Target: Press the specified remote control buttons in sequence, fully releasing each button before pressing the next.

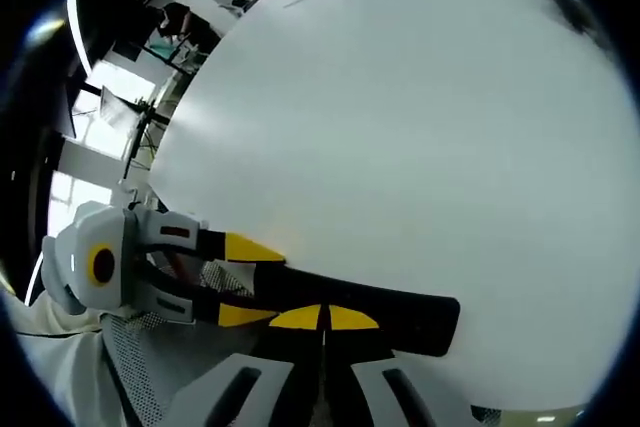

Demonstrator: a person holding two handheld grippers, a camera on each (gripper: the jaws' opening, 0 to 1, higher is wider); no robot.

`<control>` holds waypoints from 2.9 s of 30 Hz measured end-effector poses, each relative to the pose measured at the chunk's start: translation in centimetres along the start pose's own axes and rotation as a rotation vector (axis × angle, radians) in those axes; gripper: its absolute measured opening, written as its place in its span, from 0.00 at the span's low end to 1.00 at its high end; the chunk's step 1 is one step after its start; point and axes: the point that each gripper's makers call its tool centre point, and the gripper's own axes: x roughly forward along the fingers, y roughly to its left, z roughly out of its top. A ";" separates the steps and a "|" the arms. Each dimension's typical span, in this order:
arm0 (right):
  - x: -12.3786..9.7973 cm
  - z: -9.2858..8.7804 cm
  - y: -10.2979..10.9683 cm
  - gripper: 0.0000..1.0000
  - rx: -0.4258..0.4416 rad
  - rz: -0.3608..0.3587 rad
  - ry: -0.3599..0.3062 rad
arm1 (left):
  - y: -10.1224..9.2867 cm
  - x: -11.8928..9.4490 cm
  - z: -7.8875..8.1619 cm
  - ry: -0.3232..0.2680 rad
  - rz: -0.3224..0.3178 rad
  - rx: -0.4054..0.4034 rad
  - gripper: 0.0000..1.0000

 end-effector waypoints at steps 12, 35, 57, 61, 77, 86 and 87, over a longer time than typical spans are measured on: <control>0.1 0.2 0.2 0.00 -0.009 0.000 -0.008 | 0.0 0.0 0.0 -0.003 -0.001 0.005 0.24; 0.4 0.3 0.9 0.00 -0.058 0.001 -0.010 | 0.2 0.1 0.1 -0.003 0.005 -0.003 0.24; 0.7 0.5 0.7 0.00 -0.127 -0.024 -0.028 | 0.1 0.1 0.2 0.002 0.013 -0.007 0.24; 0.9 0.4 1.1 0.00 -0.180 -0.080 -0.010 | 0.1 0.2 0.1 0.003 0.011 -0.003 0.24; -3.2 3.7 3.3 0.00 -0.184 0.034 -0.308 | 1.1 -0.3 -0.3 0.026 0.011 -0.002 0.24; -10.4 6.6 3.8 0.06 -0.274 -0.038 -0.647 | 3.2 -1.1 -1.0 0.070 0.021 0.002 0.24; -10.9 6.7 3.6 0.06 -0.271 -0.051 -0.663 | 3.5 -1.1 -1.1 0.076 0.025 0.006 0.24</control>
